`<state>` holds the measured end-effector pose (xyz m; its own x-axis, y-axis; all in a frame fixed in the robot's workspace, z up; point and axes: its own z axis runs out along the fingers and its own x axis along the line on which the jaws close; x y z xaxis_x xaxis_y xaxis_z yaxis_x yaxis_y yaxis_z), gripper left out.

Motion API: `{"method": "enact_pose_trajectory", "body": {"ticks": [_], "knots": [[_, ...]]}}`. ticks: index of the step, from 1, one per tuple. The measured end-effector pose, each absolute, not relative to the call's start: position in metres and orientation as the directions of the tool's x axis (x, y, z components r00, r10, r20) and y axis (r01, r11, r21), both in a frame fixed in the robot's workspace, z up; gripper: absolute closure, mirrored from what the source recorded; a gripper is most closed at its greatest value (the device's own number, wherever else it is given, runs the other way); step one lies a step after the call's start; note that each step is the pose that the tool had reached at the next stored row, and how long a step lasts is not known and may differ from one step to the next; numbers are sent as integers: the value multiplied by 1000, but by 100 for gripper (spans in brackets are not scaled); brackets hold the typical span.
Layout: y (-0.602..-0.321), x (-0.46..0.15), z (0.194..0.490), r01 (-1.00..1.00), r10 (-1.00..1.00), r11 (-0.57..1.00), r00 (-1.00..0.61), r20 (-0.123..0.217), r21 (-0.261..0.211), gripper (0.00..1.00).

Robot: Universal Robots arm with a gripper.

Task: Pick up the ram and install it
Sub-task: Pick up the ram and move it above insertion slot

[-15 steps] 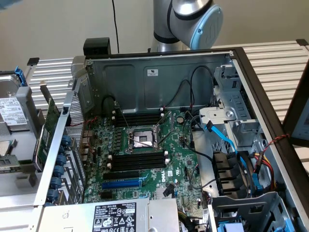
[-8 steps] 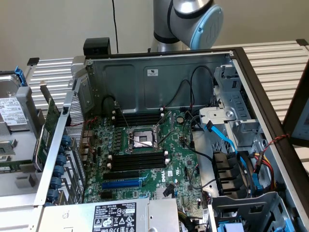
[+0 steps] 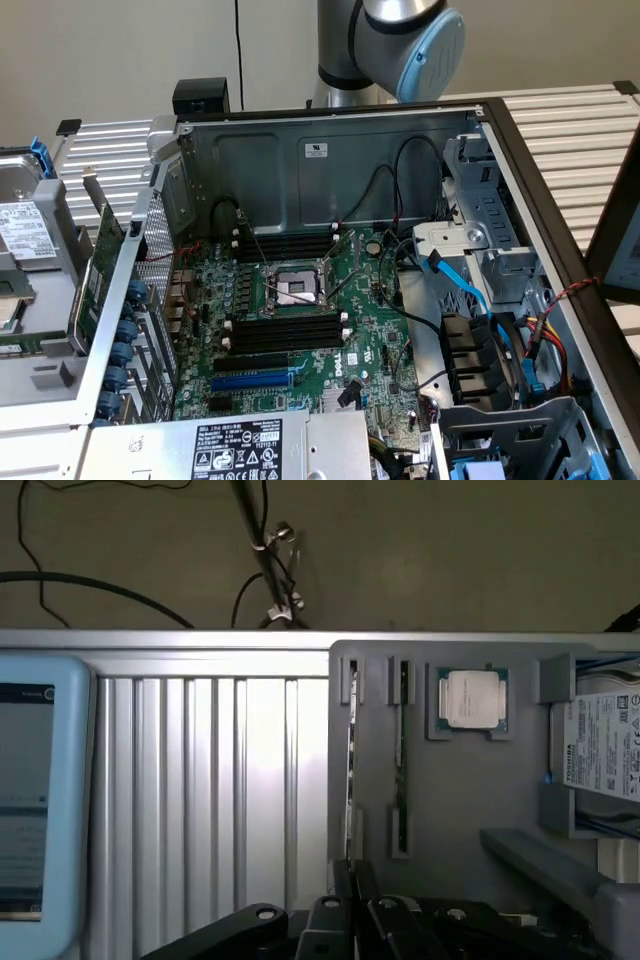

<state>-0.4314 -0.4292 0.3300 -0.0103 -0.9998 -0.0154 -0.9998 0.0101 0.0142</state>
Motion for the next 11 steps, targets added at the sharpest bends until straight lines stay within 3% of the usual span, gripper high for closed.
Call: {"method": "enact_pose_trajectory", "body": {"ticks": [11], "knots": [[-436, -391, 372, -1000, -1000, 10, -10, -19, 15, 87]]}}
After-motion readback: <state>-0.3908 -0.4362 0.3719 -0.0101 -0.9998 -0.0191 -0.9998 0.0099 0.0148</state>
